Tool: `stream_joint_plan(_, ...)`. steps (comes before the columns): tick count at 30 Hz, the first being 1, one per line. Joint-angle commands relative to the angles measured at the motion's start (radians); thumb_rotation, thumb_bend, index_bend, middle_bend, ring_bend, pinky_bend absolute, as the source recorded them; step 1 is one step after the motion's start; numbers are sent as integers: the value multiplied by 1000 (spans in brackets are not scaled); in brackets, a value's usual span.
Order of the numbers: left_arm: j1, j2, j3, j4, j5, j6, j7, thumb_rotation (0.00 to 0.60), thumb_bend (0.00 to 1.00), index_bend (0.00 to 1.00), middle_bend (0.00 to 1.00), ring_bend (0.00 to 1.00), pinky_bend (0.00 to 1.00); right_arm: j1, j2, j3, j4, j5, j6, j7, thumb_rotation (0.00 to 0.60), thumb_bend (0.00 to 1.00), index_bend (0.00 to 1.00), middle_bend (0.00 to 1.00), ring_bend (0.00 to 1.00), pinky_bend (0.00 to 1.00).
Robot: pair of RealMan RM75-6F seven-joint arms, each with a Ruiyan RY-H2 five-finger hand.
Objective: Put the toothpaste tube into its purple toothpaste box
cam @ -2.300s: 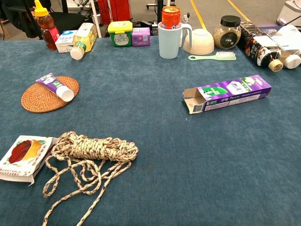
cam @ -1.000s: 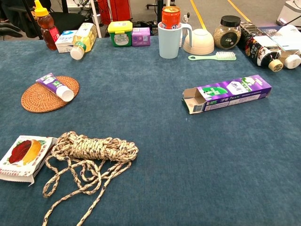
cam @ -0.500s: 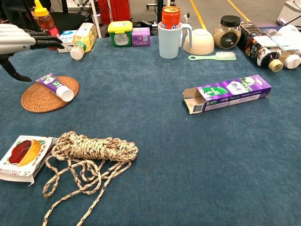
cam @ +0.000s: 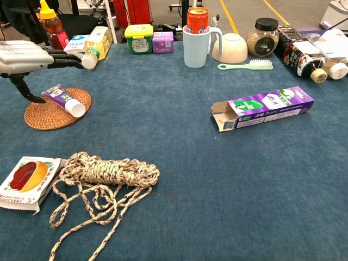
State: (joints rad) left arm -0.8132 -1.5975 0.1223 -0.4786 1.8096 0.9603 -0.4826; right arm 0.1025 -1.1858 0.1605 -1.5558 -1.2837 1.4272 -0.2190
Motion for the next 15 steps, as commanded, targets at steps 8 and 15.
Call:
stream_joint_plan(8,-23,-22,16,2,-21,-20,17,600,280,193,0,8,184,3,3,2,-2,10,-5,9,600,0,2,0,0,6)
stream_joint_plan(15,-30,-29,24,-7,-37,-41,33,600,310,258,6,43,242,2,7,3,-2,12,-2,15,600,0,3,0,0,6)
